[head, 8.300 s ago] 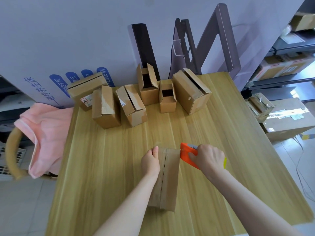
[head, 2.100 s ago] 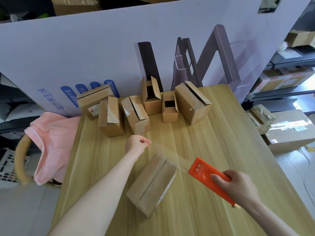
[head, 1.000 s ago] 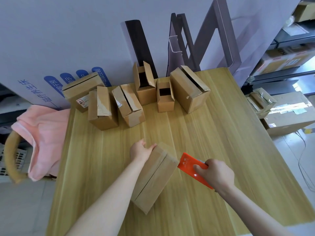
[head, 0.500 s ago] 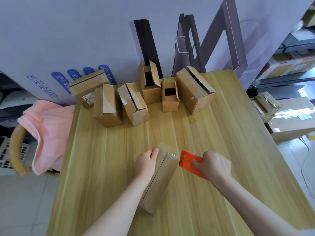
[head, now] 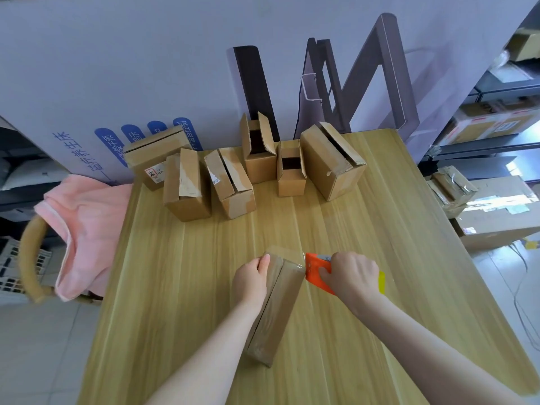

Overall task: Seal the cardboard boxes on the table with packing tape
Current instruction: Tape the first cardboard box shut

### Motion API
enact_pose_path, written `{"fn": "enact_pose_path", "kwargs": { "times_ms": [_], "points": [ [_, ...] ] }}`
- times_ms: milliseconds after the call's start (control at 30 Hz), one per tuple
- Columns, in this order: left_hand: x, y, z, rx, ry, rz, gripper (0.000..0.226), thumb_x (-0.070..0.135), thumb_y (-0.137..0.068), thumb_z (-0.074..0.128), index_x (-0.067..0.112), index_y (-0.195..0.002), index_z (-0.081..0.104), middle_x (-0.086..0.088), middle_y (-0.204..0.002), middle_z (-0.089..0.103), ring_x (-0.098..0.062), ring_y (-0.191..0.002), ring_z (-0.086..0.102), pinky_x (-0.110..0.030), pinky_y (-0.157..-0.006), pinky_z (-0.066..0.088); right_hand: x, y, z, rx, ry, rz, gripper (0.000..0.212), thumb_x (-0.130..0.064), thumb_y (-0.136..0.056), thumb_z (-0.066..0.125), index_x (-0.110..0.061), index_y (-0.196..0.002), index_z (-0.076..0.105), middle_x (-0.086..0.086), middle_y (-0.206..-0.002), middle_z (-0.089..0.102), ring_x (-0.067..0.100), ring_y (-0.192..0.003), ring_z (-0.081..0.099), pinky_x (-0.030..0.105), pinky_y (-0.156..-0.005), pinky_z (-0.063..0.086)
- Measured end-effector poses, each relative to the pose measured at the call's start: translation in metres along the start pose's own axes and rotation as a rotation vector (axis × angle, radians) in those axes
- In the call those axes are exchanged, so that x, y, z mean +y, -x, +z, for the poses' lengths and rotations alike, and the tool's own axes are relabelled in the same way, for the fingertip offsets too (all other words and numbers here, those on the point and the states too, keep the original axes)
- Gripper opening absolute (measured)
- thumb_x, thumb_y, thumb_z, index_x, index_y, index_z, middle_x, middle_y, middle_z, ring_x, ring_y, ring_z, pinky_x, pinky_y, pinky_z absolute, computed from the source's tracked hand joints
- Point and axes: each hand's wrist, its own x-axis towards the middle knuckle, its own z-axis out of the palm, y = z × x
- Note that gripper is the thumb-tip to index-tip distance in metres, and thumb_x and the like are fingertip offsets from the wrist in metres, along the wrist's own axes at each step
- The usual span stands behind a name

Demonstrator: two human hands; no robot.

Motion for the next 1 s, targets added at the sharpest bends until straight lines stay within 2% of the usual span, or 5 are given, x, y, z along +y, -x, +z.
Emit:
{"fn": "enact_pose_path", "kwargs": {
  "times_ms": [333, 500, 633, 833, 1000],
  "points": [
    [0.003, 0.007, 0.006, 0.091, 0.038, -0.074, 0.045, 0.045, -0.100, 0.036, 0.019, -0.070, 0.056, 0.004, -0.060, 0.054, -0.015, -0.059, 0.051, -0.026, -0.048, 0.032, -0.017, -0.019, 0.008, -0.002, 0.068, -0.058, 0.022, -0.033, -0.092, 0.047, -0.025, -0.075, 0.058, -0.005, -0.072, 0.062, 0.021, -0.065, 0.054, 0.024, -0.044, 0.018],
    [0.004, 0.009, 0.011, 0.121, 0.148, -0.201, 0.043, 0.046, -0.099, 0.037, 0.021, -0.067, 0.052, 0.006, -0.060, 0.051, -0.016, -0.060, 0.049, -0.025, -0.048, 0.030, -0.008, -0.032, 0.015, -0.042, -0.036, 0.036, 0.025, -0.040, -0.090, 0.050, -0.022, -0.073, 0.053, -0.005, -0.064, 0.048, 0.023, -0.070, 0.057, 0.026, -0.052, 0.030],
    [0.012, 0.013, 0.023, 0.143, 0.416, -0.415, 0.038, 0.046, -0.099, 0.039, 0.015, -0.089, 0.058, 0.003, -0.077, 0.059, -0.015, -0.069, 0.054, -0.029, -0.059, 0.042, 0.025, -0.026, 0.004, 0.051, -0.262, 0.236, 0.044, -0.057, -0.088, 0.049, -0.017, -0.076, 0.061, -0.002, -0.066, 0.056, 0.025, -0.070, 0.060, 0.027, -0.057, 0.036],
    [0.024, 0.024, 0.034, 0.174, 0.844, -0.680, 0.038, 0.048, -0.097, 0.043, 0.011, -0.102, 0.054, 0.001, -0.084, 0.057, -0.021, -0.078, 0.054, -0.035, -0.079, 0.043, 0.025, 0.006, -0.021, 0.191, -0.993, 0.400, 0.056, -0.052, -0.086, 0.060, -0.009, -0.051, 0.053, -0.006, -0.034, 0.047, 0.006, -0.030, 0.045, 0.019, -0.033, 0.032],
    [0.015, 0.032, 0.030, 0.185, 0.863, -0.625, 0.031, 0.047, -0.095, 0.049, 0.016, -0.096, 0.055, 0.001, -0.086, 0.059, -0.023, -0.087, 0.055, -0.032, -0.079, 0.043, -0.011, 0.030, -0.006, 0.078, -1.394, 0.491, 0.051, -0.047, -0.085, 0.065, -0.011, -0.051, 0.052, -0.007, -0.037, 0.046, 0.006, -0.033, 0.042, 0.018, -0.037, 0.034]
  ]
}}
